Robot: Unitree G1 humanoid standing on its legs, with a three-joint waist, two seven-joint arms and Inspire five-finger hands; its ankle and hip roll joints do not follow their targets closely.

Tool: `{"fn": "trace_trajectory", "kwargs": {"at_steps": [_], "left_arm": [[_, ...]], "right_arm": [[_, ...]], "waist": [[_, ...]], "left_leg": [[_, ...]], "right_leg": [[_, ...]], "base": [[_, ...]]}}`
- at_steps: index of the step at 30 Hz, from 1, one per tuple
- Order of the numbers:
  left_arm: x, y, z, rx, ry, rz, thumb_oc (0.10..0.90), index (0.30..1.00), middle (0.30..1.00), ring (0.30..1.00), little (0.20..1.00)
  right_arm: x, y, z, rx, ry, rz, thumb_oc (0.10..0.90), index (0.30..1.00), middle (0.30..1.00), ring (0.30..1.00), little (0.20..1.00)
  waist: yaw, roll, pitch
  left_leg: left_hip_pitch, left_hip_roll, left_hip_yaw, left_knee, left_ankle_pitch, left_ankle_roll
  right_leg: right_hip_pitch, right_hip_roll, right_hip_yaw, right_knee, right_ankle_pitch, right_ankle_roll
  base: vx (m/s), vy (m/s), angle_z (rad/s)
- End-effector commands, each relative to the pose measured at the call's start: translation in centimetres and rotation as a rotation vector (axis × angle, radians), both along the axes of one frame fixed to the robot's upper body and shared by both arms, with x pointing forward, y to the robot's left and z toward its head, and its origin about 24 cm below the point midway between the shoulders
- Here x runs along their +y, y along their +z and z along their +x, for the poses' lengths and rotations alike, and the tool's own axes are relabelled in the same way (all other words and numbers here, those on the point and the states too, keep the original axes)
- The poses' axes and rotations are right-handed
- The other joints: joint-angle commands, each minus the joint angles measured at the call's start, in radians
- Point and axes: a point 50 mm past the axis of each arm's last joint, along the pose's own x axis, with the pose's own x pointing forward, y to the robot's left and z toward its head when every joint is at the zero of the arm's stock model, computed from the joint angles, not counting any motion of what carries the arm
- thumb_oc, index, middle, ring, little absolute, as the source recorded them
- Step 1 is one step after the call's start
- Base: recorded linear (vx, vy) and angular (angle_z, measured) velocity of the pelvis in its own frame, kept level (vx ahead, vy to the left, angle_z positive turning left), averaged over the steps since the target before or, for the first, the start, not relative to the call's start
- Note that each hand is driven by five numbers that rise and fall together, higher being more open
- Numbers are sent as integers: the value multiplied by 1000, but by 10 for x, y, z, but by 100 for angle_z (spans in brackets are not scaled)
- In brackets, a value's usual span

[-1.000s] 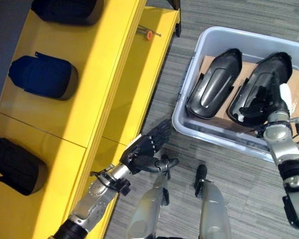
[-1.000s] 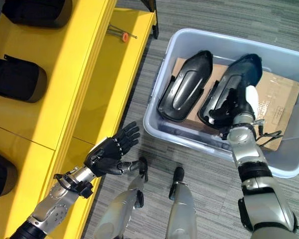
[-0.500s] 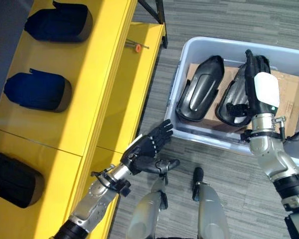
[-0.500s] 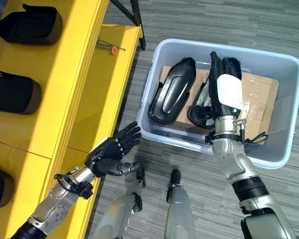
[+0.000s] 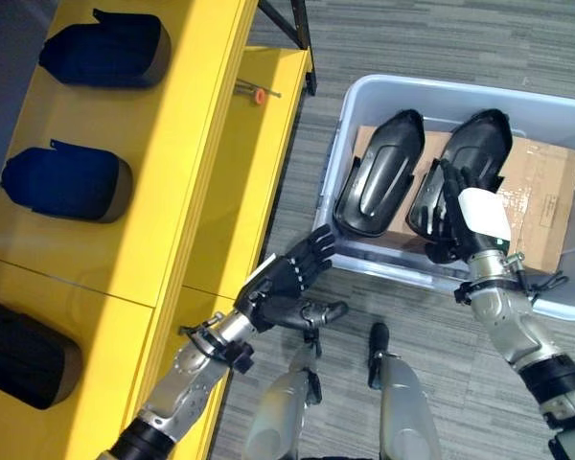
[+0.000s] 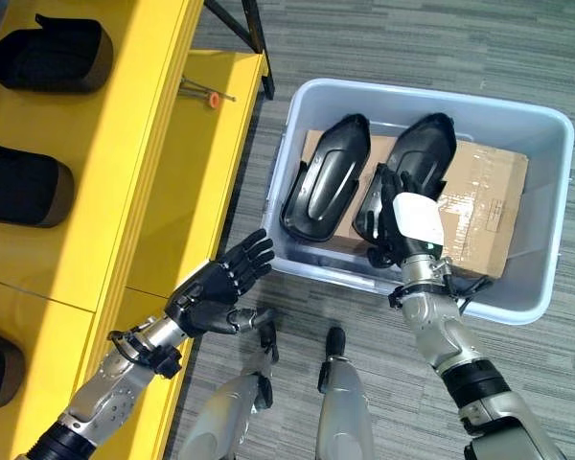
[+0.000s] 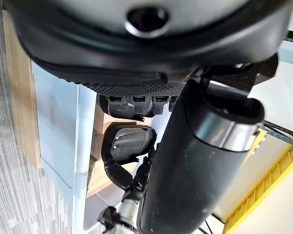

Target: Move parts from the plastic box to the shelf.

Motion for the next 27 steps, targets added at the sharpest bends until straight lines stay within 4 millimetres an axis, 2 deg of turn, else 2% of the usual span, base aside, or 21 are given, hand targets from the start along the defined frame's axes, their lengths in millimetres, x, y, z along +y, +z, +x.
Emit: {"fn": "trace_trajectory", "kwargs": {"at_steps": [1,6,10,20,27], "left_arm": [[-23,37,-2,-175,-87,-122,900,1000,1000,1000,1000],[-24,37,-2,-182,-103,-139,900,1000,1000,1000,1000],[-30,33,-2,-146,-145,-114,900,1000,1000,1000,1000],[-30,31,-3,-132,-155,-121,900,1000,1000,1000,1000],[-30,30,-1,-130,-148,-129,900,1000,1000,1000,1000]], "right_arm": [[10,73,15,-281,49,-43,900,1000,1000,1000,1000],[-3,61,20,-253,-50,-74,900,1000,1000,1000,1000],[-19,64,26,-234,-134,-79,900,1000,1000,1000,1000],[-25,70,34,-178,-155,-138,900,1000,1000,1000,1000],[-43,45,35,-93,-308,-75,900,1000,1000,1000,1000]], "waist": [[8,57,-3],[18,69,-3],[30,81,-3],[48,99,-3],[69,116,-3]], "left_leg": [[31,-29,55,82,-200,-12],[21,-35,54,72,-192,-10],[4,-37,50,82,-192,-12],[-24,-38,49,99,-191,-15],[-59,-37,45,110,-184,-16]], "right_leg": [[50,9,15,-58,-24,22],[37,2,7,-51,-31,20],[18,0,0,-32,-38,16],[-11,-8,-9,-1,-50,11],[-47,-12,-19,26,-59,4]], "base": [[0,0,0],[-12,7,2],[-18,8,7],[-3,1,1],[-5,-6,1]]}}
